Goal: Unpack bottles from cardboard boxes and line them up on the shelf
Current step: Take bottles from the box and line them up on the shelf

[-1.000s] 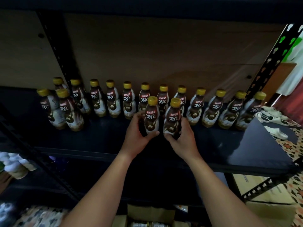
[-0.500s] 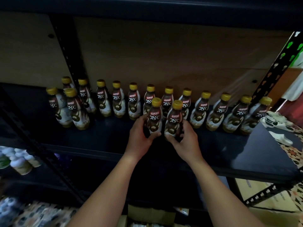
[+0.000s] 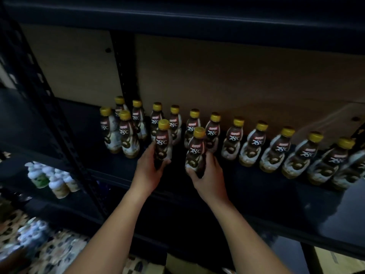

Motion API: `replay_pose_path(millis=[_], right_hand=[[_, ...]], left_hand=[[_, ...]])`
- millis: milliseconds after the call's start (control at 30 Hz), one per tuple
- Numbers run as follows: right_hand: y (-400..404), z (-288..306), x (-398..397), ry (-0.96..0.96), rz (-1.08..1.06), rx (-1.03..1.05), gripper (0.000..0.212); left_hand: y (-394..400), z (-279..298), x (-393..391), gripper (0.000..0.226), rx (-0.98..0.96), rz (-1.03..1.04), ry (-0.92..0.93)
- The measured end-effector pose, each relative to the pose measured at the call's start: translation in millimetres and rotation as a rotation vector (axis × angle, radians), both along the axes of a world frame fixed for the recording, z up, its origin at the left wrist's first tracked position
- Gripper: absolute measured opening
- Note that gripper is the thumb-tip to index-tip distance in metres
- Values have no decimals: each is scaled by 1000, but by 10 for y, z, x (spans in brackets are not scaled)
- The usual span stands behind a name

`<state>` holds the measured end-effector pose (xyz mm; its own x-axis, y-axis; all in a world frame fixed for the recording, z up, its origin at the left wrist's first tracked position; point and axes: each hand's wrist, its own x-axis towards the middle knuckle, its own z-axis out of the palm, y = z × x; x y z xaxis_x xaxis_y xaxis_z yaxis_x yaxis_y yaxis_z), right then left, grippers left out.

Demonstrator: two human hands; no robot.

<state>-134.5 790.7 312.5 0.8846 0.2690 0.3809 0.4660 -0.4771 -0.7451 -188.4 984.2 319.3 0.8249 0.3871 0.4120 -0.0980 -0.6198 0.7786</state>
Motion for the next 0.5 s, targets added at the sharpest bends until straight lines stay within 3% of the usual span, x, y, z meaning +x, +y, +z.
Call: replay_pose_path(millis=[300, 500], right_hand=[[789, 48, -40, 7, 8, -36, 72], [964, 20, -17, -16, -11, -28, 73]], left_hand=[[491, -11, -51, 71, -42, 2, 63], [483, -101, -81, 75, 102, 78, -86]])
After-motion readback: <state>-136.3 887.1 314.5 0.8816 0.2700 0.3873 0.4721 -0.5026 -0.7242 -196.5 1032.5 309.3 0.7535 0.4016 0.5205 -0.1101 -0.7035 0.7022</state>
